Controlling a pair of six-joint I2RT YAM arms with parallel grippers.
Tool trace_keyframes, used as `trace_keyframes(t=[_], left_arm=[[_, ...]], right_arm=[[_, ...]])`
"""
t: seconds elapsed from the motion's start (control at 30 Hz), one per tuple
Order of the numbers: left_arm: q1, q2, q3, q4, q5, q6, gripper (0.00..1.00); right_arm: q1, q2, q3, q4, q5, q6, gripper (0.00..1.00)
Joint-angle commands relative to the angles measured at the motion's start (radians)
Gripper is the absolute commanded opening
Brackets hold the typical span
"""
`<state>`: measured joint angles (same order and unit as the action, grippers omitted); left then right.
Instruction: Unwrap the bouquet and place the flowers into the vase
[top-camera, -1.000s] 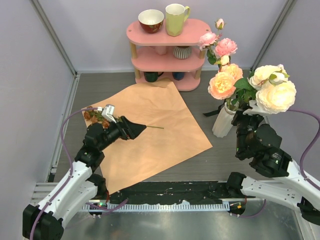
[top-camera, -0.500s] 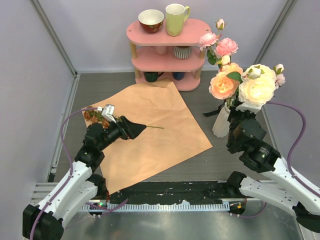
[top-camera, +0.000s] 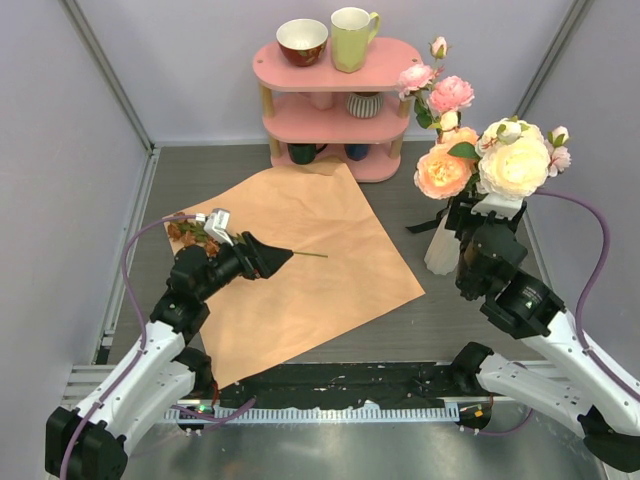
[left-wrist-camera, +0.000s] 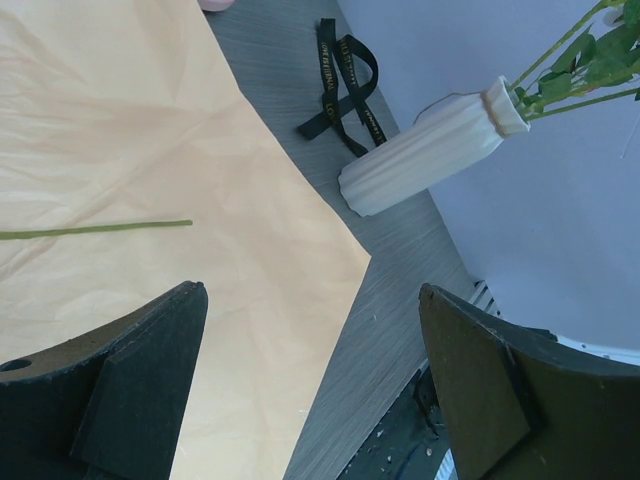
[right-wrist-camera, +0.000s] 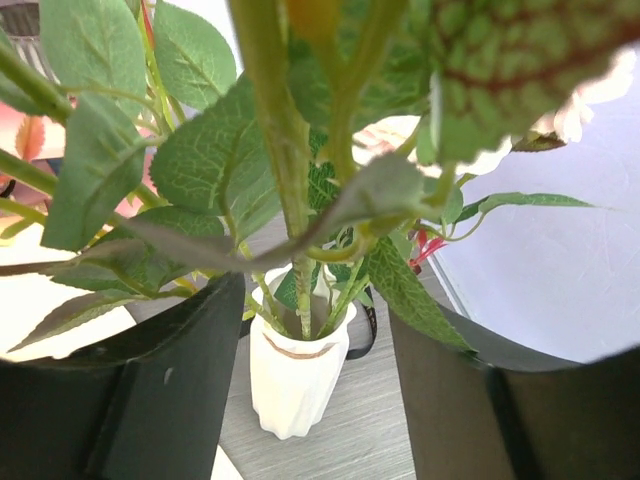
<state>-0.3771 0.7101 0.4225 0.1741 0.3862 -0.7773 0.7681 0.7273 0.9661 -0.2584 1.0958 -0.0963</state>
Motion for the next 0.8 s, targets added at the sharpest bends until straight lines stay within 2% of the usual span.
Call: trace_keyframes(t=[0.0, 0.33, 0.53, 0.77], left_arm=[[0.004, 0.006, 0.038, 0.031, 0.014, 0.016, 0.9], [0.004, 0.031, 0.036, 0.039, 0.014, 0.013, 0.91], [0.004, 0.029, 0.035, 0.041, 0.014, 0.006, 0.91], [0.004, 0.026, 0.036, 0.035, 0.016, -0.004, 0.91]], right_arm=[[-0.006, -0.012, 0.071, -0.065, -0.022, 0.067, 0.68], [-0.006, -0.049, 0.091, -0.272, -0.137, 0.207, 0.84], [-0.006, -0.032, 0.056, -0.352, -0.136, 0.312, 0.92], [-0.007, -0.012, 0.007, -0.395, -0.183, 0.504, 0.94]])
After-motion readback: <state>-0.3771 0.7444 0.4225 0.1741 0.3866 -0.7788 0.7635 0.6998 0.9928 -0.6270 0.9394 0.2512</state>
